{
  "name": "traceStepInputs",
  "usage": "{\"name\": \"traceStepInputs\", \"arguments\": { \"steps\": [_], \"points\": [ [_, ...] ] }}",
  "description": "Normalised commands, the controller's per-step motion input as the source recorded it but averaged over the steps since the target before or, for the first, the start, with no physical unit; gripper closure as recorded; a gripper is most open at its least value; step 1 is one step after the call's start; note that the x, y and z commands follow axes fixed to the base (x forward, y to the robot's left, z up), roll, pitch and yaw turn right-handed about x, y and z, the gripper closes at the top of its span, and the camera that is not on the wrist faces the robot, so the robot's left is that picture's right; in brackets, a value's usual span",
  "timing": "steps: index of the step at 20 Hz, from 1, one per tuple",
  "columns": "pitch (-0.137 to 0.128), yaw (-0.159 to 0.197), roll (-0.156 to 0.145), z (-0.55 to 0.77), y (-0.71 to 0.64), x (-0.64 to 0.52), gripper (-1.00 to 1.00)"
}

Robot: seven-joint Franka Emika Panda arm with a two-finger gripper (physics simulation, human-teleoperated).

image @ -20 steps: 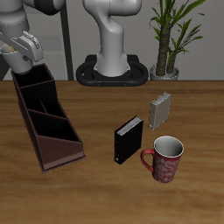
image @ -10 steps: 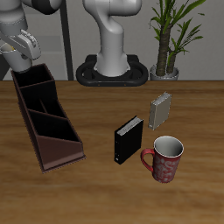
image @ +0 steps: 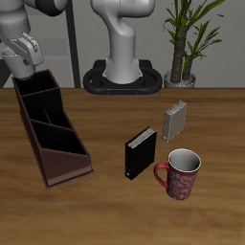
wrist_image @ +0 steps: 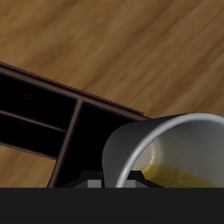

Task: Place the white-yellow mug into the right desk caddy's right compartment and place the black book into the right desk caddy's back compartment

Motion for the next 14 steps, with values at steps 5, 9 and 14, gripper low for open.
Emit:
{"name": "traceStepInputs", "arguments": {
  "steps": [5,9,14],
  "points": [
    [0.018,-0.008,0.015,-0.11,0.20,0.09,1.00],
    [0.003,-0.001,0.026,-0.01,0.18,0.10,1.00],
    [0.018,0.020,0.028,-0.05,0.27,0.17,1.00]
  ]
}}
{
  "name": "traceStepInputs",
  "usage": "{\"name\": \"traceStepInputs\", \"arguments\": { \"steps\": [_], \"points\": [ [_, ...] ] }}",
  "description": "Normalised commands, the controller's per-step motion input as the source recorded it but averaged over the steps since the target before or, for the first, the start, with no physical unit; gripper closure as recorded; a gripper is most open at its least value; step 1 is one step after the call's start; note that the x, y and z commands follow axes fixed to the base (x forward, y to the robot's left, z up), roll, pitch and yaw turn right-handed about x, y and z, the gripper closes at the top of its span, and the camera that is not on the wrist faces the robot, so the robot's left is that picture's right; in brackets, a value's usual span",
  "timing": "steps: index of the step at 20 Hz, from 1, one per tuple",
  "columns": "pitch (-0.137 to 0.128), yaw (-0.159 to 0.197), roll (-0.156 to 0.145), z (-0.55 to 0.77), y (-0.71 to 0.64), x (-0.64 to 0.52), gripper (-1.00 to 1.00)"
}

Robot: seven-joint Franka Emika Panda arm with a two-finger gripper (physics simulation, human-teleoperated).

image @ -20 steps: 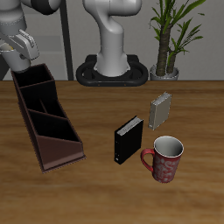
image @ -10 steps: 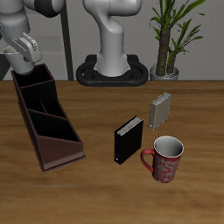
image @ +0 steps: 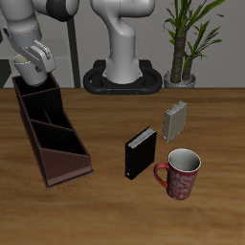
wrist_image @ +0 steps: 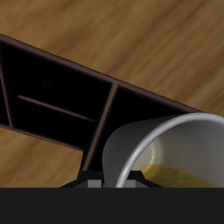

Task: Place the white-yellow mug into the right desk caddy's right compartment and place the black book into the right desk caddy's back compartment

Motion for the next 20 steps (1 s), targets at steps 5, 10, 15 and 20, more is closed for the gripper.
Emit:
{"name": "traceStepInputs", "arguments": {
  "steps": [5,10,15,20],
  "points": [
    [0.010,-0.025,-0.012,-0.08,0.03,0.10,1.00],
    [0.003,-0.008,-0.006,-0.06,-0.02,0.02,1.00],
    [0.000,-0.026,-0.013,-0.07,-0.07,0.00,1.00],
    [0.013,-0.035,-0.014,-0.18,-0.05,0.03,1.00]
  ]
}}
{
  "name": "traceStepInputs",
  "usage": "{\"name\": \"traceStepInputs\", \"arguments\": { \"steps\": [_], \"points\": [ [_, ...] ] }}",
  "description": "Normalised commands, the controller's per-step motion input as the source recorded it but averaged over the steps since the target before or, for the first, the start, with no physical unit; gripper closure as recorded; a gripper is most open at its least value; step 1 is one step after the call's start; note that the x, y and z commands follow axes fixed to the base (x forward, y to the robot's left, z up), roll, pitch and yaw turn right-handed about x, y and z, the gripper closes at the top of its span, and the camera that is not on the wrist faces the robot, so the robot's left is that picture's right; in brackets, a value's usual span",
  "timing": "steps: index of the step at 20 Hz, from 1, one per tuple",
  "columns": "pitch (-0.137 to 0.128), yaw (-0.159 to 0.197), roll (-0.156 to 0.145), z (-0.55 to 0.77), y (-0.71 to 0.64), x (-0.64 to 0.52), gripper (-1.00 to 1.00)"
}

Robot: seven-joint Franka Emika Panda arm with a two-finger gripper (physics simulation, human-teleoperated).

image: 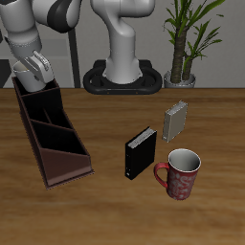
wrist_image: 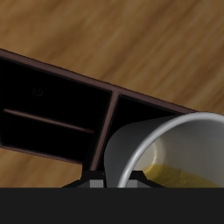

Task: Place the white-yellow mug into the right desk caddy's right compartment and place the black book into the right desk caddy's back compartment

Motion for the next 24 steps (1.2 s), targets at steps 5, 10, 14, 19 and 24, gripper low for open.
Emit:
{"name": "traceStepInputs", "arguments": {
  "steps": [5,10,14,19,24],
  "points": [
    [0.016,-0.046,-0.024,-0.20,-0.10,-0.01,1.00],
    [0.040,-0.041,-0.028,-0.24,-0.06,0.04,1.00],
    [0.044,-0.026,-0.001,-0.25,-0.03,0.03,1.00],
    [0.040,-0.028,-0.027,-0.08,-0.03,-0.01,-1.00],
    [0.023,0.009,-0.010,0.06,0.03,-0.03,-1.00]
  ]
}}
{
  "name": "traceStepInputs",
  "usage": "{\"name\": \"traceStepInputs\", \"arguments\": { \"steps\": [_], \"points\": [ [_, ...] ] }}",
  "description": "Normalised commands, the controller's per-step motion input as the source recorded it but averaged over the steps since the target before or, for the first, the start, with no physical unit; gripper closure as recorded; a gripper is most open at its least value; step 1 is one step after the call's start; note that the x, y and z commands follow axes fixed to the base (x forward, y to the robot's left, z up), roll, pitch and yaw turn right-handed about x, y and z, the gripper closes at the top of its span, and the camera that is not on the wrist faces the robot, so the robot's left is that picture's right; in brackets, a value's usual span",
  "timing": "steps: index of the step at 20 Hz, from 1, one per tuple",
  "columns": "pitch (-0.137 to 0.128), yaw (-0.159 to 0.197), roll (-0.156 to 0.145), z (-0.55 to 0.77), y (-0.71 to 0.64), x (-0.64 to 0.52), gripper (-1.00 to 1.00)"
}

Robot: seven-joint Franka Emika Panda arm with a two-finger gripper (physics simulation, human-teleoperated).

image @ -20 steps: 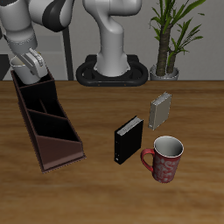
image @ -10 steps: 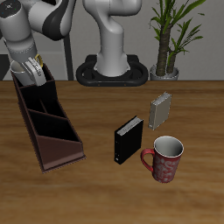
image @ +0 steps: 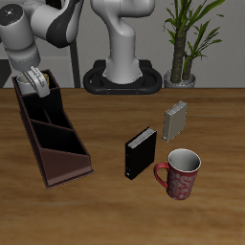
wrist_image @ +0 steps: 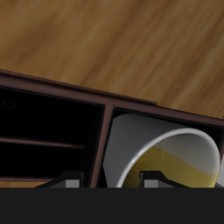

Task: Place the white-yellow mug into the right desk caddy's right compartment and place the black book into the right desk caddy's back compartment

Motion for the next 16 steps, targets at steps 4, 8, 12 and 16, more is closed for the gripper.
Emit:
{"name": "traceStepInputs", "arguments": {
  "steps": [4,8,12,16],
  "points": [
    [0.010,0.032,-0.027,0.21,-0.03,-0.10,-1.00],
    [-0.003,0.033,-0.022,0.39,-0.02,-0.17,-1.00],
    [-0.039,0.115,-0.091,0.76,-0.08,-0.45,-1.00],
    [-0.032,0.067,-0.072,0.52,-0.05,-0.38,-1.00]
  ]
}}
